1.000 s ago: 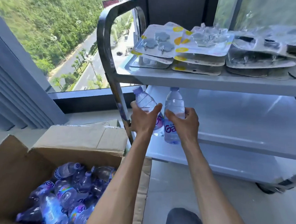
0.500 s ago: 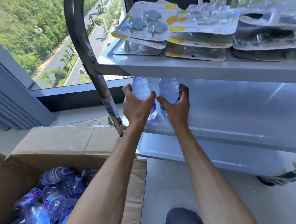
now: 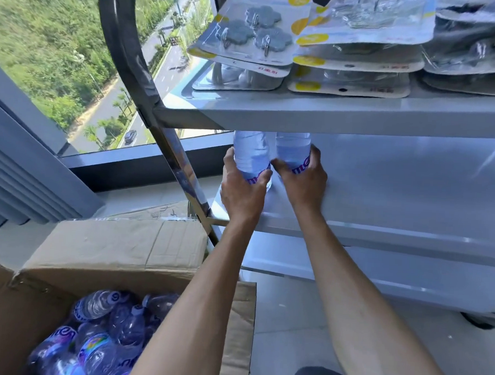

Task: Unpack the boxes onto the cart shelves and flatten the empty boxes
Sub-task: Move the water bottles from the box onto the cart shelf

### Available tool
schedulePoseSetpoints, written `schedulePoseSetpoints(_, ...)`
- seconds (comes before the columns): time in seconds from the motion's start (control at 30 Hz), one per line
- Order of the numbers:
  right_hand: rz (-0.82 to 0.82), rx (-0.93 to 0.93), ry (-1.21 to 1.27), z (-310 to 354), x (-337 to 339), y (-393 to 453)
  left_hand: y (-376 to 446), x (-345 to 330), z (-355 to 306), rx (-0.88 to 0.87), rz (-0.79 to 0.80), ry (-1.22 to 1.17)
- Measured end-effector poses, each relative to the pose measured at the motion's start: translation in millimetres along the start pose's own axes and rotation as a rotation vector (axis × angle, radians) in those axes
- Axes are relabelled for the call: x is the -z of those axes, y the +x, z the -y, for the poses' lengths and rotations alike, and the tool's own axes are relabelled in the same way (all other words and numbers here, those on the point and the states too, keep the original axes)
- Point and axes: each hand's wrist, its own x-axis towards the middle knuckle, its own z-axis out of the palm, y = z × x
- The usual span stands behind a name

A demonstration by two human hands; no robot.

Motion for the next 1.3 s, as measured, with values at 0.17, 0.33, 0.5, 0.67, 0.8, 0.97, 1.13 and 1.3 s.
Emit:
schedulePoseSetpoints(0.17, -0.032, 0.012, -0.039, -4, -4, 6, 31, -30, 5, 0.053, 0.076, -0.126)
schedulePoseSetpoints(0.33, -0.032, 0.034, -0.141, -4, -6, 7, 37, -42, 22, 0.094, 0.098, -0.111)
schedulePoseSetpoints(0.5, -0.018, 0.006, -0.177, -7, -4, 9, 36, -45, 20, 0.041, 0.072, 0.004)
schedulePoseSetpoints(0.67, -0.045, -0.001, -0.246, -10, -3, 14, 36, -45, 19, 0.067, 0.030, 0.116)
schedulePoseSetpoints(0.8, -0.125, 0.033, -0.182, -8, -3, 8, 35, -44, 20, 0.046, 0.022, 0.175)
schedulePoseSetpoints(0.97, -0.108, -0.058, -0.169, -13, -2, 11, 36, -45, 18, 0.072, 0.043, 0.218)
schedulePoseSetpoints(1.13, -0.085, -0.119, -0.382, -6, -15, 25, 36, -46, 21, 0.055, 0.063, 0.248)
schedulePoseSetpoints(1.3, -0.062, -0.050, -0.486, -17, -21, 34, 31, -47, 18, 0.068, 0.032, 0.263)
